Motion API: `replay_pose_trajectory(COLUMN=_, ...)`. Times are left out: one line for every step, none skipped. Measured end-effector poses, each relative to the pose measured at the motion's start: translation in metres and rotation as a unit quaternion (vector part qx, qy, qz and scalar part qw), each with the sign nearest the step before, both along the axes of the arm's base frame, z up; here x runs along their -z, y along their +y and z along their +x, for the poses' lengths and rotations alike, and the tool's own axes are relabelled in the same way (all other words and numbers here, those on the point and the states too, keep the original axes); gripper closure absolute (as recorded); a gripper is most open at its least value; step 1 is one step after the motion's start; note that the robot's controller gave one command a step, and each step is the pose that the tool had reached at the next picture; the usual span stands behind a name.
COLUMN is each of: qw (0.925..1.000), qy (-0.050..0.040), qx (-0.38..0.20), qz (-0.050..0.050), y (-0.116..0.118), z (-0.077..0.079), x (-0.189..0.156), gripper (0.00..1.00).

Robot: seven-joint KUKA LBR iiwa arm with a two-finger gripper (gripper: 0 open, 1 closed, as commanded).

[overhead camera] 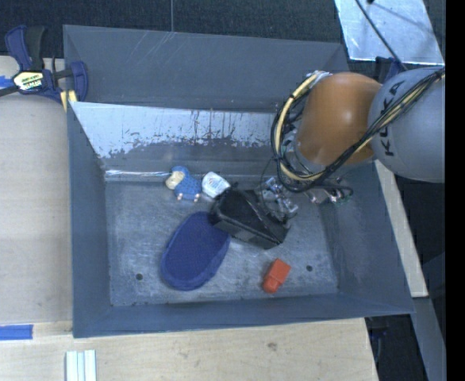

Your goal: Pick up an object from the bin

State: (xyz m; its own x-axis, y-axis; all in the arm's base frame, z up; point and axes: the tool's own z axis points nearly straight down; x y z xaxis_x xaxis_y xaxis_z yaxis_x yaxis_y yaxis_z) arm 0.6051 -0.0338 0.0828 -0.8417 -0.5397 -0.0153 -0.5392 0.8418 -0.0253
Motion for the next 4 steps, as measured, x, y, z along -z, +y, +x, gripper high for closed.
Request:
replay_pose_trajectory(qw=0.9999, qy=0.0077, qx=-0.001, qz=0.007, y=0.008, z=-0.007, x=0.011, gripper=0.00)
replay_pose_trajectory(qw=1.0000, qy=0.0075, qx=-0.001, qz=0.007, y=0.007, z=-0.007, x=0.011, gripper=1.00)
replay_pose_trajectory(qw=0.9999, qy=0.0070, qx=0.007, qz=0.006, y=0.000, z=-0.009, x=-0.122, gripper=1.00)
replay_pose_trajectory(qw=0.9999, qy=0.0112, qx=0.007, qz=0.007, y=0.000, z=-0.010, x=-0.117, gripper=0.00)
